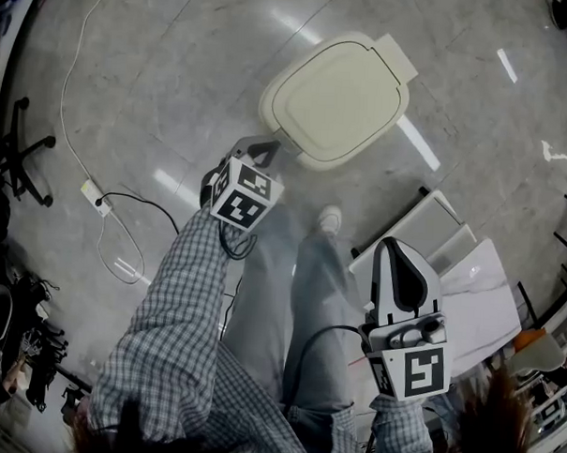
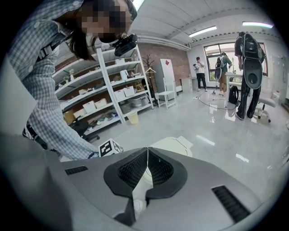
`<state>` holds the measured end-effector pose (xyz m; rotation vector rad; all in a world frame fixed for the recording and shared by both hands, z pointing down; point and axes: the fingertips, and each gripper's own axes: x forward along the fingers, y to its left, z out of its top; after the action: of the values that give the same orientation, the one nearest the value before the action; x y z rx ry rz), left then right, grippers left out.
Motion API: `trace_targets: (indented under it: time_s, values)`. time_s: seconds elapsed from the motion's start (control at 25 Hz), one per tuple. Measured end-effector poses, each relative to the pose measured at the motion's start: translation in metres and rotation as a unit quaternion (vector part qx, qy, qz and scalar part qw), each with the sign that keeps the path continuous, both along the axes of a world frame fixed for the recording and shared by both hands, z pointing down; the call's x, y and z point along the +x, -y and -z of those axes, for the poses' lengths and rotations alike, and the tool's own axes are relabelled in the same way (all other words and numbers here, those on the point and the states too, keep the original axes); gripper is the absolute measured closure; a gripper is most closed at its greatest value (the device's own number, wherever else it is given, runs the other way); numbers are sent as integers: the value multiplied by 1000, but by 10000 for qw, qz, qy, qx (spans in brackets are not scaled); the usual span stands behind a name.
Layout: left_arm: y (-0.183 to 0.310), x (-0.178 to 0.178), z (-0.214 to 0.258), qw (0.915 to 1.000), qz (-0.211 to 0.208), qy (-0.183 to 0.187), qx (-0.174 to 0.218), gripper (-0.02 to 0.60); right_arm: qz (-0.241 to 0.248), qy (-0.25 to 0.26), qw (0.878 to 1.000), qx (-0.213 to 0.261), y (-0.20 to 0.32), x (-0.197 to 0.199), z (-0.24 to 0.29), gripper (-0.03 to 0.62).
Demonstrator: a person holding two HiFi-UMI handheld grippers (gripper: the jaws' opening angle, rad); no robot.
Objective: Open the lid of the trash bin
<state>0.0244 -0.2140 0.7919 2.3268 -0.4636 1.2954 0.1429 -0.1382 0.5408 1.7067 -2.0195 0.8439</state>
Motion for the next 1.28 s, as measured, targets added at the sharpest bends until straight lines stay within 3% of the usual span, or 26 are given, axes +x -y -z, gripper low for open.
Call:
trace_targets:
  time_s: [0.28,0.96,1.28]
  values:
    - [1,-2,-1,9996,270,-54,-36,577,-30,11,10000,-58,-5,-2,-2,572]
    - [1,1,4,9992,339,-209,1,577,-51,-10,10000,-7,-6,-4,0,572]
    - [7,-1,12,9977,618,-282,15,577,-34,-72,10000,-9,-12,-2,5,572]
